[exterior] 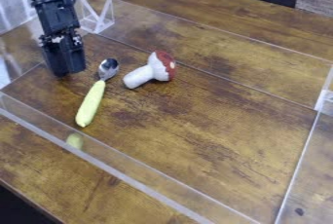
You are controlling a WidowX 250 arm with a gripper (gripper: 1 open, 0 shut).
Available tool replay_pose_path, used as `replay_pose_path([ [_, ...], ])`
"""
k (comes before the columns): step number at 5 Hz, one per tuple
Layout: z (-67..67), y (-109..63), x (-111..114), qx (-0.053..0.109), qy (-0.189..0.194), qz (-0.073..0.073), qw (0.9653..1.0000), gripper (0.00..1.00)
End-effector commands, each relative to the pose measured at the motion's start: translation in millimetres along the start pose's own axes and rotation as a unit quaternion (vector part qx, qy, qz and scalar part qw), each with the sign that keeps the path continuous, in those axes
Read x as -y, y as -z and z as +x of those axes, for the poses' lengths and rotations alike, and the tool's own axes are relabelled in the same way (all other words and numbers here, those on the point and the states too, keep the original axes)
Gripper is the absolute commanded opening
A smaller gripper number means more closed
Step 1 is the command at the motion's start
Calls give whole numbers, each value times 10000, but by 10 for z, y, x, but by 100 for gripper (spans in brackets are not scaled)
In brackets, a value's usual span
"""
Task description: Move the green spoon to the left
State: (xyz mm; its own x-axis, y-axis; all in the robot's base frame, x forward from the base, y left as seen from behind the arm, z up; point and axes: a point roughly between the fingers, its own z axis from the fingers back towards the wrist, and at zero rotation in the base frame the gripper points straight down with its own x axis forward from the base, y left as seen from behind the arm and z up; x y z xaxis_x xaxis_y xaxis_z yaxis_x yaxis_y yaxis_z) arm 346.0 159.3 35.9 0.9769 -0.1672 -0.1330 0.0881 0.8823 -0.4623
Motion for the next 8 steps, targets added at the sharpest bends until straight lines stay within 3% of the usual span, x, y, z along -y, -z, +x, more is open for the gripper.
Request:
replay_pose_path([
  [1,48,-225,17,343,-192,136,9991,100],
  [2,118,-197,66,298,-162,50,9994,0],
  [3,185,-174,118,232,-192,-46,9995,100],
  [4,221,-190,44,154,-216,-90,9996,100],
  [5,254,-195,-51,91,-221,-97,9997,0],
  [6,259,-220,-106,27,-252,-148,9996,0],
  [8,215,-232,84,-211,-159,-213,9994,0],
])
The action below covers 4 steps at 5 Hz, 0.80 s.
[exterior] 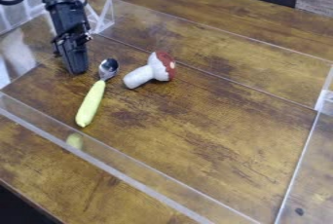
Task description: Move the green spoon to the left
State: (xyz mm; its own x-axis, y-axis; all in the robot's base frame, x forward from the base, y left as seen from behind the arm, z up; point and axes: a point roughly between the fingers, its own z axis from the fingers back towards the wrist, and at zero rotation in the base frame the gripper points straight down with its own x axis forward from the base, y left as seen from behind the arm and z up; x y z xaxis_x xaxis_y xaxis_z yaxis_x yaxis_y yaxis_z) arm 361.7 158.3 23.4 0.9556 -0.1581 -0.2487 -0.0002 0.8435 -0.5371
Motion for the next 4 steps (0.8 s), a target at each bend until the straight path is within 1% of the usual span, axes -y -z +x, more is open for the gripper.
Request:
replay_pose_path([
  [1,-60,-343,273,132,213,284,9993,0],
  [2,-122,-383,368,-35,272,262,9993,0],
  [3,-207,-477,458,15,19,144,9999,0],
  [4,-302,-578,544,87,-252,10,9996,0],
])
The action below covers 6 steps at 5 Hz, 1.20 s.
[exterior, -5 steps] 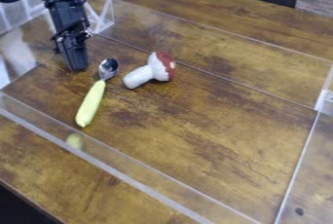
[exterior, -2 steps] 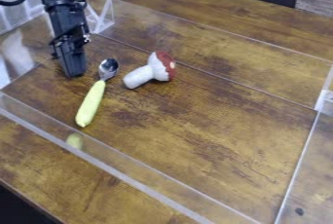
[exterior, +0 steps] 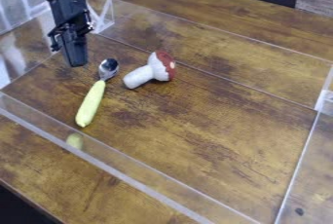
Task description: Move the green spoon to the left
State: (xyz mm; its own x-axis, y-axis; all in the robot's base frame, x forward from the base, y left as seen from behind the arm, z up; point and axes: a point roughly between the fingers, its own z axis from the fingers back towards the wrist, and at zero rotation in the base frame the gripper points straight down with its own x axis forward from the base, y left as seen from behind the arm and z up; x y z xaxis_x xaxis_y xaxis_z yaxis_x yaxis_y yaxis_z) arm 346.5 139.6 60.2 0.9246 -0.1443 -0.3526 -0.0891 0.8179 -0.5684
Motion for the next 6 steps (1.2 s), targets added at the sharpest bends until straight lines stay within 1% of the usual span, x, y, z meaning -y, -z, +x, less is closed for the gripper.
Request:
replay_pose_path([
  [1,-216,-381,133,593,-108,162,9980,0],
  [2,-274,-334,39,615,-329,18,9976,0],
  [3,-342,-375,-5,559,-471,-84,9973,100],
  [4,-418,-426,-17,537,-598,-221,9965,0],
  [5,-479,-474,-20,492,-730,-300,9957,0],
  [6,-413,-436,-116,430,-776,-344,9955,0],
])
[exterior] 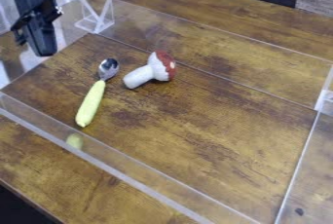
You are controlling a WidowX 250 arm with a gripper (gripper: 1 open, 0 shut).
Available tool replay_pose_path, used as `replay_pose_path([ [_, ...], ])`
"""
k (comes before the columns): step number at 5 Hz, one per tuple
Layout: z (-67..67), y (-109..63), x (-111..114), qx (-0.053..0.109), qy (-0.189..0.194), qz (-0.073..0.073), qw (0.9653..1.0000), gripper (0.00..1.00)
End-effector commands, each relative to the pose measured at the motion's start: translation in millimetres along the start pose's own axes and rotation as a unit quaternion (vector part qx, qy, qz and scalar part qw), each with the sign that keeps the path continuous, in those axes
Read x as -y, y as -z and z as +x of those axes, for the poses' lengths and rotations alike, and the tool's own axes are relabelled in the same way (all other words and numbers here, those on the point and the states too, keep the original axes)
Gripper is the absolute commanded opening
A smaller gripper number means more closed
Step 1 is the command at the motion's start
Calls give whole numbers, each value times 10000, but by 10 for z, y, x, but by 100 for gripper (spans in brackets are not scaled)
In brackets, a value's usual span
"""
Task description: Move the green spoon to the left
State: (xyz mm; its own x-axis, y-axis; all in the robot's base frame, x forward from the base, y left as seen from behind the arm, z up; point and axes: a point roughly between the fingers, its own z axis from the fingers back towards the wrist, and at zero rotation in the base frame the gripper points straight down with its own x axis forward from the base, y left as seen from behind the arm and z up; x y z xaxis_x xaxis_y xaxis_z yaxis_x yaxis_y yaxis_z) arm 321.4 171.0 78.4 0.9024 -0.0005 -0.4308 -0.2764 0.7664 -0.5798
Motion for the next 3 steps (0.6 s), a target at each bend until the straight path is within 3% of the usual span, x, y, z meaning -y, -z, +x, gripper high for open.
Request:
replay_pose_path([
  [1,17,-167,-20,279,43,129,9995,100],
  [2,46,-131,-24,191,66,129,9997,0],
  [3,54,-120,-9,98,54,132,9999,0],
])
